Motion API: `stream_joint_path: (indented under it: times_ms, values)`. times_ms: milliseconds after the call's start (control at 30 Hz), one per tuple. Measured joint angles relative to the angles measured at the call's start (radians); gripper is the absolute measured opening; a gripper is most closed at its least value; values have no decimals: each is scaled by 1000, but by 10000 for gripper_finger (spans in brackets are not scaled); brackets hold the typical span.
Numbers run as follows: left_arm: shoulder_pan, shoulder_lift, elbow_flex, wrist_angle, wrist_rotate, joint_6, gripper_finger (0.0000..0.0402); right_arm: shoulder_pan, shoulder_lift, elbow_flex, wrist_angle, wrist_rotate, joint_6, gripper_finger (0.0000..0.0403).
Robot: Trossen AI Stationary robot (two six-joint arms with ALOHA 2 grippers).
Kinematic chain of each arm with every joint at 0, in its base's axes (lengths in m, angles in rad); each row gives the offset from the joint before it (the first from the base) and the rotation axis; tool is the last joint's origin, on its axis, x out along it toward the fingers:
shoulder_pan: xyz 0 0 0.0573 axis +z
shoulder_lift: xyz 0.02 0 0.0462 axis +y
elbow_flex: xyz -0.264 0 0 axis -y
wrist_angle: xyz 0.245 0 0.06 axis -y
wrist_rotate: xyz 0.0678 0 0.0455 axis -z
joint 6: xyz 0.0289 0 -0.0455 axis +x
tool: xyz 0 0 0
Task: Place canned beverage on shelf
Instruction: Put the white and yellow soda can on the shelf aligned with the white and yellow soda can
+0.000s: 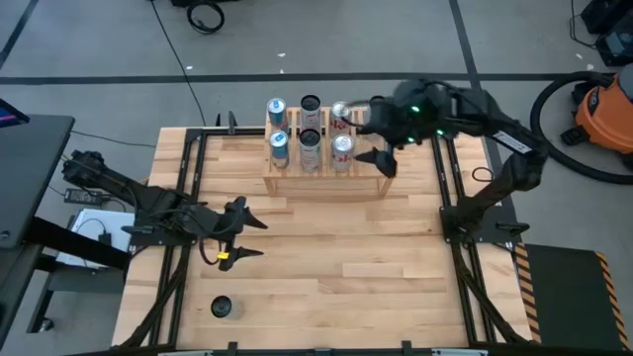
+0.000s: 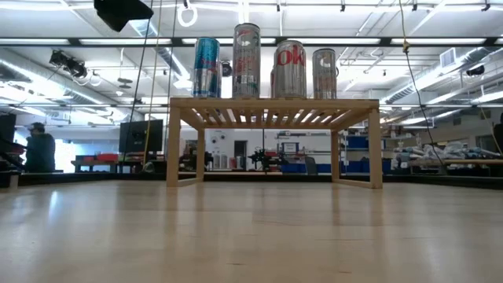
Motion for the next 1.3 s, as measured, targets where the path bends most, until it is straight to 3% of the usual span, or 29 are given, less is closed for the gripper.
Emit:
stream_joint_path:
  times_ms: [267,667,1067,1300]
  values:
    - [1,0,0,51,-75,49,332,187,-89,-28,4,197,143,345]
    - [1,0,0,81,-25,89,332,523,-111,-200,45,540,361,345]
    - [1,-4,0,77,-4,233,332,677,-110,-457,484,637,323,345]
    - [1,-3,0,74,-4,233,332,687,-110,-536,576,637,353,345]
